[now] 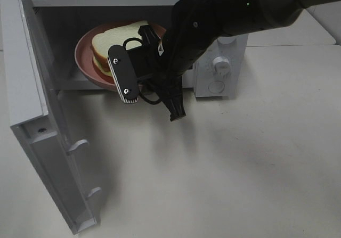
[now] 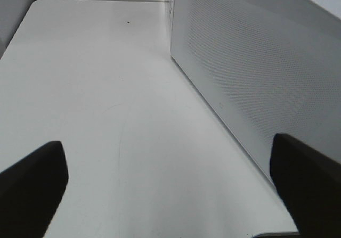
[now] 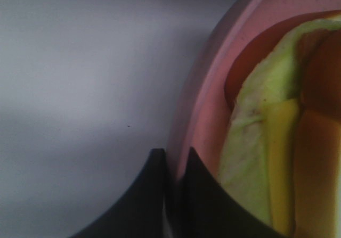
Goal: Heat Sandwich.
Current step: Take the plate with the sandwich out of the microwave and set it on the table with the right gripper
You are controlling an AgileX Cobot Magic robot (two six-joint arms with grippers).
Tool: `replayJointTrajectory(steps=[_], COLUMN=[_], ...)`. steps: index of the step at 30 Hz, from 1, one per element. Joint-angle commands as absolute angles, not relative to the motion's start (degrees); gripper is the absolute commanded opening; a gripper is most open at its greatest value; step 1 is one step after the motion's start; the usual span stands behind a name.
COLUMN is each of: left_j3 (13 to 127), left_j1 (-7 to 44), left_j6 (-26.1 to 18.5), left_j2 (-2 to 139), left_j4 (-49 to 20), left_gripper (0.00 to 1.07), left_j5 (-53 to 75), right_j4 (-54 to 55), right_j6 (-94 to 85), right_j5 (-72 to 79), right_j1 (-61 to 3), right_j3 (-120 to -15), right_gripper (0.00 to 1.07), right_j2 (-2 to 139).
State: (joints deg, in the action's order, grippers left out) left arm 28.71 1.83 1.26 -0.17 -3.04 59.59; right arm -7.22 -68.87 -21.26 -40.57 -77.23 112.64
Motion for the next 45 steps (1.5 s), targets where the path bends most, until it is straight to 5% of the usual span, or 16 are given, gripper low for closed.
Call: replayJointTrajectory(steps=[1,45], left_j3=[28.48,28.48], left_j1=[1.78,1.78], left_j6=[1.55,1.55], left_j2=[-1.38,-1.38], left_j4=[-3.04,-3.04], left_gripper=[0.98,0.98], left_j5=[59.13,59.13], right_j4=[-6.25,-3.78], right_j6=[-69.21,-69.73], right_j5=[-21.66,-21.6], right_j1=[-40.16,-42.11], right_j3=[-74.54,-43.95], right_gripper=[0.0,0.0], right_j2=[110.07,81.99])
